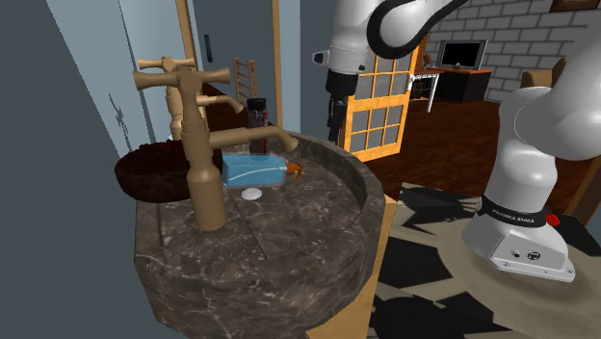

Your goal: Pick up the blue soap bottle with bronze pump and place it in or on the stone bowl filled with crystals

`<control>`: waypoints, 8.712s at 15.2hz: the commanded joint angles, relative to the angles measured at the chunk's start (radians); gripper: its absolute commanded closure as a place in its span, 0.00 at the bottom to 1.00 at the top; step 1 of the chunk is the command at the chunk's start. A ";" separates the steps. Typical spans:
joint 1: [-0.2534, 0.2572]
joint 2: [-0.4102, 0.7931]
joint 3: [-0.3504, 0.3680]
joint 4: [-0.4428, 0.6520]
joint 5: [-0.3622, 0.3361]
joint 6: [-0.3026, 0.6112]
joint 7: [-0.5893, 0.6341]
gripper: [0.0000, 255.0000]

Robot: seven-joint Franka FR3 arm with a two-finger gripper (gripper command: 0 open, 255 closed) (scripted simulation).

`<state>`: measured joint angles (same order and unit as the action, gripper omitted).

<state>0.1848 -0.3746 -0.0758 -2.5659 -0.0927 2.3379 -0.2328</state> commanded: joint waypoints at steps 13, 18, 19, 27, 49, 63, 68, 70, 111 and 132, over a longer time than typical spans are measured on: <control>0.108 0.362 -0.003 0.082 0.108 0.428 -0.231 0.00; 0.109 0.417 -0.002 0.091 0.121 0.473 -0.241 0.00; 0.109 0.417 -0.002 0.091 0.121 0.473 -0.241 0.00; 0.109 0.416 -0.002 0.091 0.121 0.473 -0.241 1.00; 0.109 0.261 -0.004 0.151 0.089 0.258 -0.216 1.00; 0.109 0.163 -0.002 0.251 0.078 0.060 -0.207 1.00; 0.110 0.139 -0.001 0.297 0.076 -0.010 -0.206 1.00; 0.110 0.132 -0.001 0.317 0.076 -0.037 -0.205 1.00; 0.222 0.623 0.118 0.882 0.004 -0.119 0.058 1.00; 0.225 0.561 0.121 0.918 0.010 -0.218 0.054 0.00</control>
<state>0.4100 0.1864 0.0451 -1.6476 -0.0827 2.1203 -0.1789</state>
